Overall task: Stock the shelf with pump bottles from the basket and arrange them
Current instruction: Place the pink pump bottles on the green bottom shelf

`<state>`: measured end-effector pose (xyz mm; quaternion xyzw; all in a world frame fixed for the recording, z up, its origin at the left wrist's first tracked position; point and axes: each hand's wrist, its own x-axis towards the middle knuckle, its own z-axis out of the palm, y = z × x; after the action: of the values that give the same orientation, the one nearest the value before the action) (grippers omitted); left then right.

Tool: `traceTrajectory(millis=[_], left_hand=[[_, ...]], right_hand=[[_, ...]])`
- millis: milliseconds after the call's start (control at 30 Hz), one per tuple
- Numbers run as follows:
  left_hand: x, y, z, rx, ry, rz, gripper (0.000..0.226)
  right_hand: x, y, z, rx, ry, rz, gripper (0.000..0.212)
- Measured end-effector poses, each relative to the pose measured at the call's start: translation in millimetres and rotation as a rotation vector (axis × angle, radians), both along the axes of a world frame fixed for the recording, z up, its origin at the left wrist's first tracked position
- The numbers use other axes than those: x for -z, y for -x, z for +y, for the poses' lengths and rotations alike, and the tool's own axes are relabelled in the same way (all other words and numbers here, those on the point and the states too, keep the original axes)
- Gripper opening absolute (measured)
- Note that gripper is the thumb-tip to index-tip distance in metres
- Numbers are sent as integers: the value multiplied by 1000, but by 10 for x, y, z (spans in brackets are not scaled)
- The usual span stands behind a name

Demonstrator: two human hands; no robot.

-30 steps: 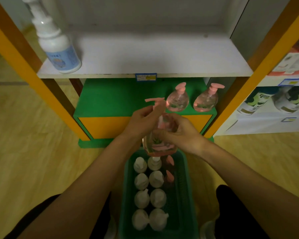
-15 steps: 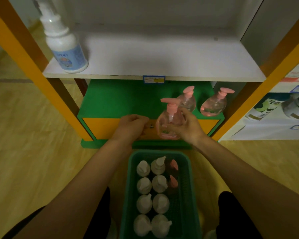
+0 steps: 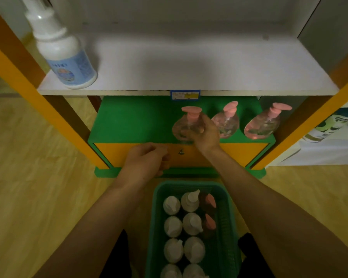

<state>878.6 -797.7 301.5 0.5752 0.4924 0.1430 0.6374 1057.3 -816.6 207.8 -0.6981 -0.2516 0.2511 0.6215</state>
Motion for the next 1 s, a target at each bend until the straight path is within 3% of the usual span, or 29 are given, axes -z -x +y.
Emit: traceTrajectory(millis=[167, 233, 433, 1000], left_hand=[[16, -13, 19, 7, 4, -12, 13], [23, -24, 7, 5, 14, -17, 13], [31, -26, -33, 1, 31, -16, 12], [-20, -42, -59, 35, 41, 7, 13]], right_hand=[[102, -10, 117, 45, -2, 10, 38], [127, 27, 147, -3, 54, -83, 46], [175, 94, 250, 45, 55, -95, 57], [178, 56, 277, 52, 108, -214, 67]])
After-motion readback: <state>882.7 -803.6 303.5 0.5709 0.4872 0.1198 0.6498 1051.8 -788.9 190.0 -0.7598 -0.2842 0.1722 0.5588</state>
